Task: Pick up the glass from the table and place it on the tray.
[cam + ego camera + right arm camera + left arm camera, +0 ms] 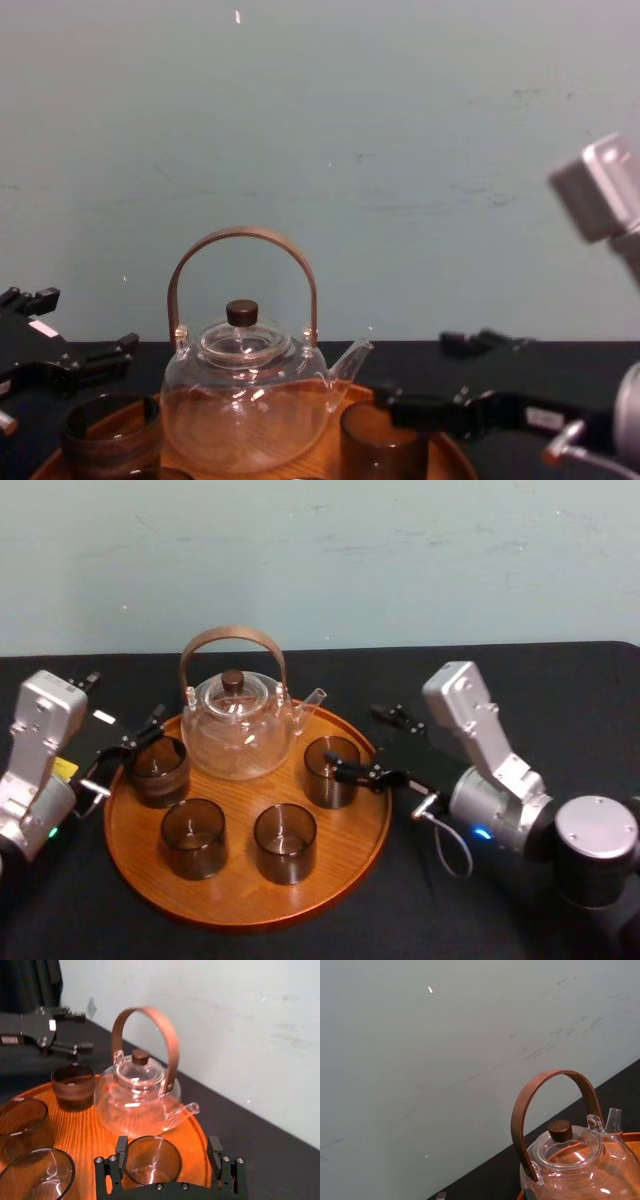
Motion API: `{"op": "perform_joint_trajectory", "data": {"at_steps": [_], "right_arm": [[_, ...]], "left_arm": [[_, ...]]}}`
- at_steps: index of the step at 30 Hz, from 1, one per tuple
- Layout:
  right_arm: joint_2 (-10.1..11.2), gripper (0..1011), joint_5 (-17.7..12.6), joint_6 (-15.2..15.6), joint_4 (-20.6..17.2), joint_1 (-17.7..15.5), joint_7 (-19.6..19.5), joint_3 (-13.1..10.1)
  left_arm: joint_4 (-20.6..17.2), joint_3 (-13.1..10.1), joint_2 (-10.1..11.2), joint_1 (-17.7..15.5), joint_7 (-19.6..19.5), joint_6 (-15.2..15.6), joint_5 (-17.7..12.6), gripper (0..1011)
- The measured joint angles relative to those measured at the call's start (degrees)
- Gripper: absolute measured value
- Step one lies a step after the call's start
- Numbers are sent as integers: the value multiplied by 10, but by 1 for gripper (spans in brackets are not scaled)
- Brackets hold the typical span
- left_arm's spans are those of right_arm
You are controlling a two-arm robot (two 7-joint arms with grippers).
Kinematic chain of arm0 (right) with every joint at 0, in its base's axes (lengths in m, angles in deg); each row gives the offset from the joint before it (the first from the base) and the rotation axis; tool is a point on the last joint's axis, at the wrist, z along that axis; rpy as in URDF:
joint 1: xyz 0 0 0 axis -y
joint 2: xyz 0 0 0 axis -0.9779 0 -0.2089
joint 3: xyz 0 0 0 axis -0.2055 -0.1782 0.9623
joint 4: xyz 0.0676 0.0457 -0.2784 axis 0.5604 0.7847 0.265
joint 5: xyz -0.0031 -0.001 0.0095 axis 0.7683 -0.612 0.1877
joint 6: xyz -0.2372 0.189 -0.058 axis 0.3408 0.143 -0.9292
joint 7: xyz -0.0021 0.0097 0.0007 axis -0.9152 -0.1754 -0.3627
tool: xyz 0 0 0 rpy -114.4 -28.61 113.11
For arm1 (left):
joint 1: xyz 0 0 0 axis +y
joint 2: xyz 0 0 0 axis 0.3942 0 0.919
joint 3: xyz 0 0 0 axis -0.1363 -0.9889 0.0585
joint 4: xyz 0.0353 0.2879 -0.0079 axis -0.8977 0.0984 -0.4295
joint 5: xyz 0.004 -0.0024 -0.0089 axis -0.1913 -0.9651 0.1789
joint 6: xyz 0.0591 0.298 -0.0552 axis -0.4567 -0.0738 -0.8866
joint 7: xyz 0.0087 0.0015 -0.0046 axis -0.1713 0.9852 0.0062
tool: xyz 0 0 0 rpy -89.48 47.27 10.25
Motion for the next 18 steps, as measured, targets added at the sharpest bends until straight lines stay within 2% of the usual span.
{"op": "perform_joint_trajectory", "data": {"at_steps": [9,18], "right_arm": [[32,1002,-22,-15,-64,-50,-19,-49],[52,1002,-36,-26,-76,-88,-38,-97]], "left_arm": [[0,0,0,0,0,0,0,1002],[0,0,0,0,0,0,0,1001]]}}
